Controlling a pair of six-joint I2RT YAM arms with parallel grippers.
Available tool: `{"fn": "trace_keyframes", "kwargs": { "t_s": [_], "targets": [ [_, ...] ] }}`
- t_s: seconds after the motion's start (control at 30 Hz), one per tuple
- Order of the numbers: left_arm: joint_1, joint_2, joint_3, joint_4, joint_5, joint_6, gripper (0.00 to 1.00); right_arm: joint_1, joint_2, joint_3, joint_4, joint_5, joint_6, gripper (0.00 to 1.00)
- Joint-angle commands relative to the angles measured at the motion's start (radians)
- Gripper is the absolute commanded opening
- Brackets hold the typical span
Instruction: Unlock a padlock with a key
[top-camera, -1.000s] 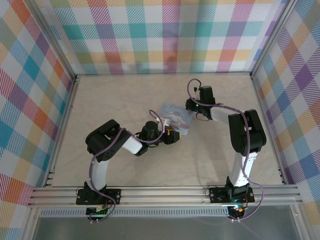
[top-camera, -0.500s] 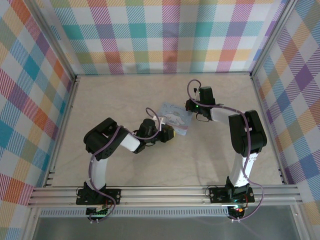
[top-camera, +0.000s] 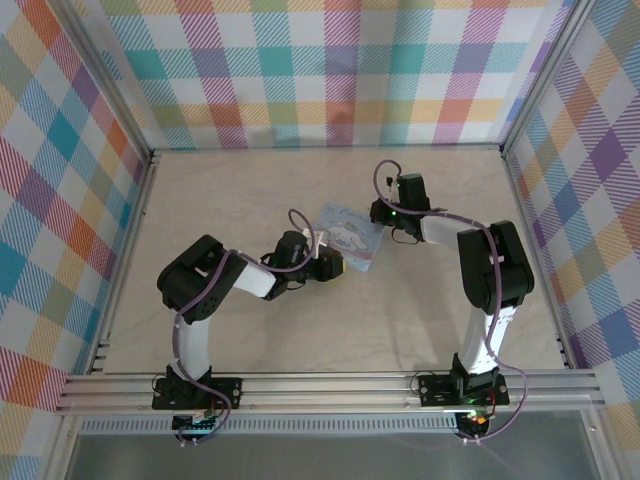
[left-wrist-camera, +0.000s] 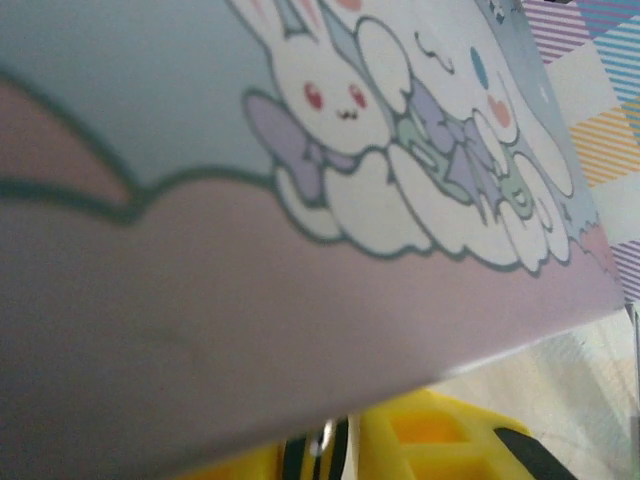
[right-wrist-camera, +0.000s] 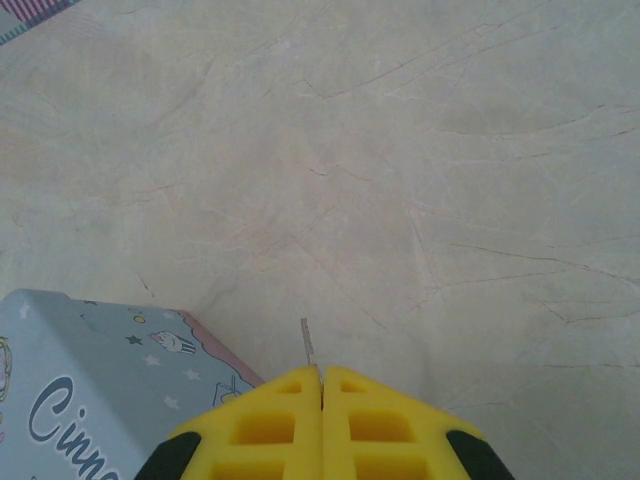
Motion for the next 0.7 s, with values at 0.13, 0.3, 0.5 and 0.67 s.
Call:
{"fn": "trace_keyframes", "kwargs": {
  "t_s": [0.13,0.3,0.5,0.67],
  "targets": [
    [0.031,-0.012,0.011,-0.17,0.012,0.035,0.11,0.017,-0.018,-0.033,-0.062,-0.021,0.005,0.0],
    [0.04,-0.05,0.074,-0.385,0.05,0.105,0.06,0.014,-0.021,-0.028,-0.069,-0.022,-0.004,0.0],
    [0.04,-0.069,0.19,-0.704,0.064,0.198,0.06,0.002,-0.029,0.005,-0.095,-0.016,-0.014,0.0],
    [0.04,-0.088,0.185,-0.725,0.056,0.192,0.06,-0.009,-0.085,0.022,-0.148,0.027,-0.025,0.0]
  ]
}}
